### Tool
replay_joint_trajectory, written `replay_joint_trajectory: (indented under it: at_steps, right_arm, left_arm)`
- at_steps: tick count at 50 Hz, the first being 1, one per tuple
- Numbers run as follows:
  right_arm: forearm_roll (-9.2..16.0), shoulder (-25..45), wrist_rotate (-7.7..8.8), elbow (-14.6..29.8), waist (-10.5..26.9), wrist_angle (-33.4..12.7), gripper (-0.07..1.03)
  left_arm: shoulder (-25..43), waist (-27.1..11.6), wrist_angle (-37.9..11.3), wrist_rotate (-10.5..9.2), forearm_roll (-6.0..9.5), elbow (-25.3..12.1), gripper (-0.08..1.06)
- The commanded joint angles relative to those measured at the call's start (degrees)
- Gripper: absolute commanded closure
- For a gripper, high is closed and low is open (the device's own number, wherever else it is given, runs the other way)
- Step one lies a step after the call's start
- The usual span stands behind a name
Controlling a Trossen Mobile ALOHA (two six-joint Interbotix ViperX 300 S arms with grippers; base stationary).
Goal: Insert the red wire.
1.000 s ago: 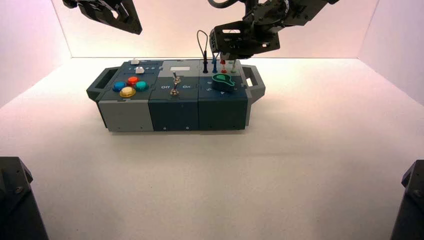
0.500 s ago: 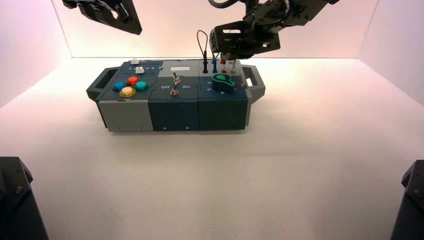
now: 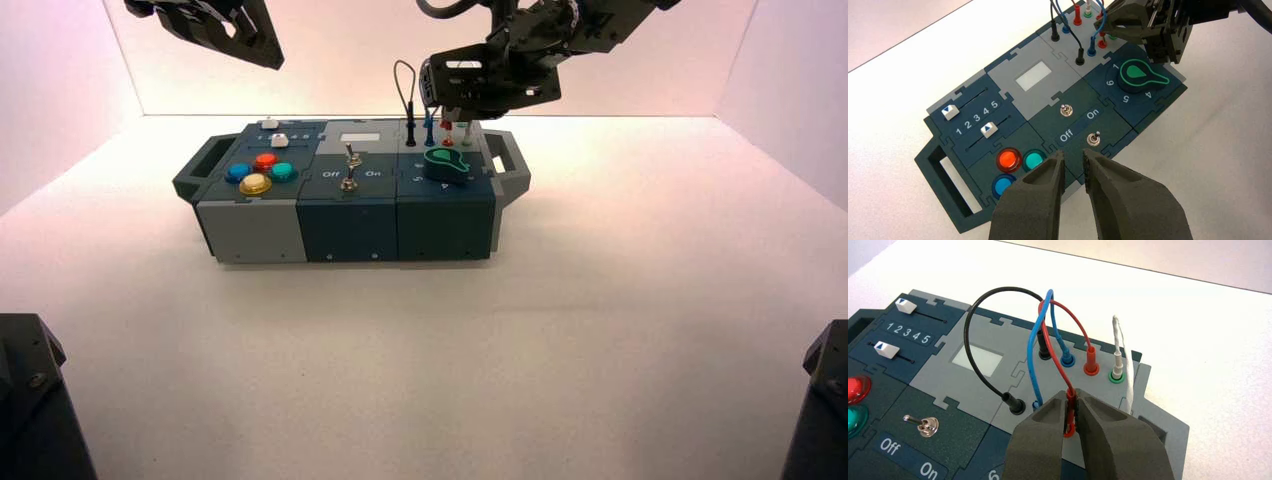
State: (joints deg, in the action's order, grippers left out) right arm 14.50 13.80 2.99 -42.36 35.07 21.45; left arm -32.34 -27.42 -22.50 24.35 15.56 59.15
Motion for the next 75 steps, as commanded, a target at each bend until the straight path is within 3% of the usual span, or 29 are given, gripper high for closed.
replay_joint_trajectory:
  at_steps: [1, 16, 28, 55, 75]
  right_arm:
    - [-0.09, -0.53, 0.18, 0.26, -0.26, 0.62, 0.99]
    - [-0.09, -0.53, 0.18, 0.09, -0.18, 0.53, 0.99]
    - [0.0, -1.58, 0.09, 0.0, -0.18, -3.08, 0.99]
    - [0.0, -2.37, 0.0, 0.0, 0.18, -5.71, 0.99]
    - [0.09, -3.34, 0.0, -0.97, 0.26, -5.8, 0.99]
  left_arm:
    - [-0.53, -0.44, 0.53, 0.26, -0.09, -0.7, 0.75]
    - [-0.53, -0.44, 0.53, 0.26, -0.18, -0.7, 0.75]
    - [-0.53, -0.44, 0.62, 0.26, -0.09, -0.79, 0.75]
    - [-0.53, -0.44, 0.7, 0.26, -0.26, -0.79, 0.75]
    - [-0.53, -0.44, 0.79, 0.26, -0.26, -0.79, 0.75]
